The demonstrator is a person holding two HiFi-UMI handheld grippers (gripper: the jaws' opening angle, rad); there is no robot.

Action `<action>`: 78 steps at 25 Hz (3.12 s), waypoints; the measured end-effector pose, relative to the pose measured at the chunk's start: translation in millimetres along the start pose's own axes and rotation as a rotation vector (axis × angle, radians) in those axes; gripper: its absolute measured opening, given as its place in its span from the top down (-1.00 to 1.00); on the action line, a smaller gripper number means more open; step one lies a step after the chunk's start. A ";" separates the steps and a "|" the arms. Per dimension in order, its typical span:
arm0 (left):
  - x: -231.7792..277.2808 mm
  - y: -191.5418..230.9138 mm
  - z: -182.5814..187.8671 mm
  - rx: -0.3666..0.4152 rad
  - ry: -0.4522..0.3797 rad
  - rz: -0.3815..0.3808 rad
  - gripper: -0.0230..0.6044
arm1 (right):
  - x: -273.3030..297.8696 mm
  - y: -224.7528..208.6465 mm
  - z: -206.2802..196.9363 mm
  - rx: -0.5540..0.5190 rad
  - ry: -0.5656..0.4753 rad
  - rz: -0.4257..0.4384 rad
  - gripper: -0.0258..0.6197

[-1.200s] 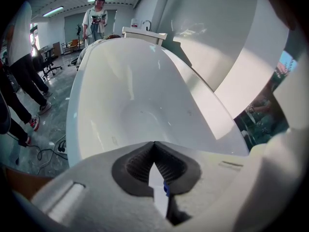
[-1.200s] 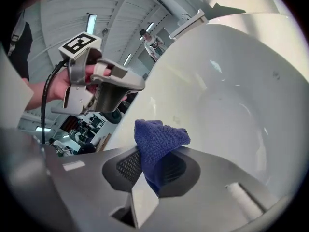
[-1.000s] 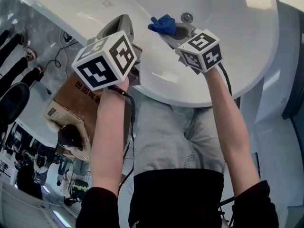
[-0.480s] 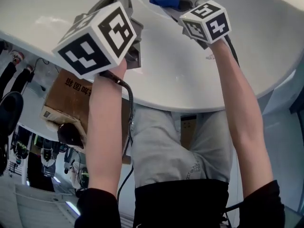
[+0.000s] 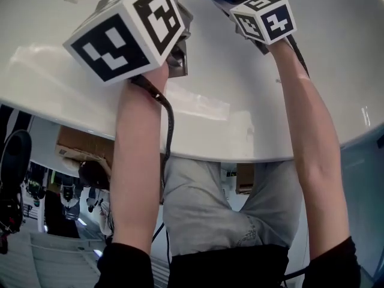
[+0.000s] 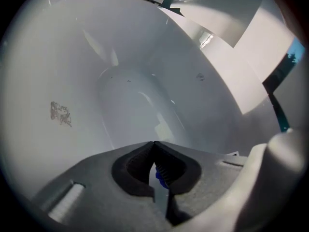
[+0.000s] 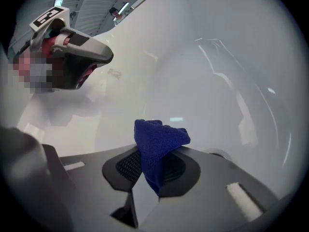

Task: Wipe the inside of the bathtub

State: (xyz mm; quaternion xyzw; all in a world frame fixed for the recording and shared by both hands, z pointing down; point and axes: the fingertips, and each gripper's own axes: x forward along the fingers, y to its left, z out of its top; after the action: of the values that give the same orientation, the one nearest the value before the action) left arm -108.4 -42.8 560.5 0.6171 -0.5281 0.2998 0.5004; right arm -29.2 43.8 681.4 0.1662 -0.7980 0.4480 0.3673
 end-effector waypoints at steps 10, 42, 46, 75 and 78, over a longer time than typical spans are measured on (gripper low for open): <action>25.1 5.0 -6.1 0.005 0.048 -0.024 0.92 | 48.0 1.2 -14.7 0.059 0.058 0.057 0.69; 1.4 11.0 -17.7 0.065 0.036 0.016 0.92 | 58.7 74.8 -51.6 0.027 0.128 0.219 0.69; -5.0 7.6 -18.8 0.065 0.023 0.020 0.92 | 50.0 85.9 -49.5 0.019 0.117 0.223 0.69; -125.3 -16.5 -7.7 0.048 -0.071 0.068 0.92 | -58.6 221.5 -37.9 -0.324 0.167 0.329 0.69; -134.4 -21.8 -7.1 0.058 -0.073 0.067 0.92 | -74.6 236.7 -38.3 -0.361 0.174 0.349 0.70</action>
State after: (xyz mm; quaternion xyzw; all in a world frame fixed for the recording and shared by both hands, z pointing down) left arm -121.8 9.9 435.4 0.6240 -0.5573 0.3089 0.4524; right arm -102.7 199.7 498.8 -0.0814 -0.8470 0.3676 0.3753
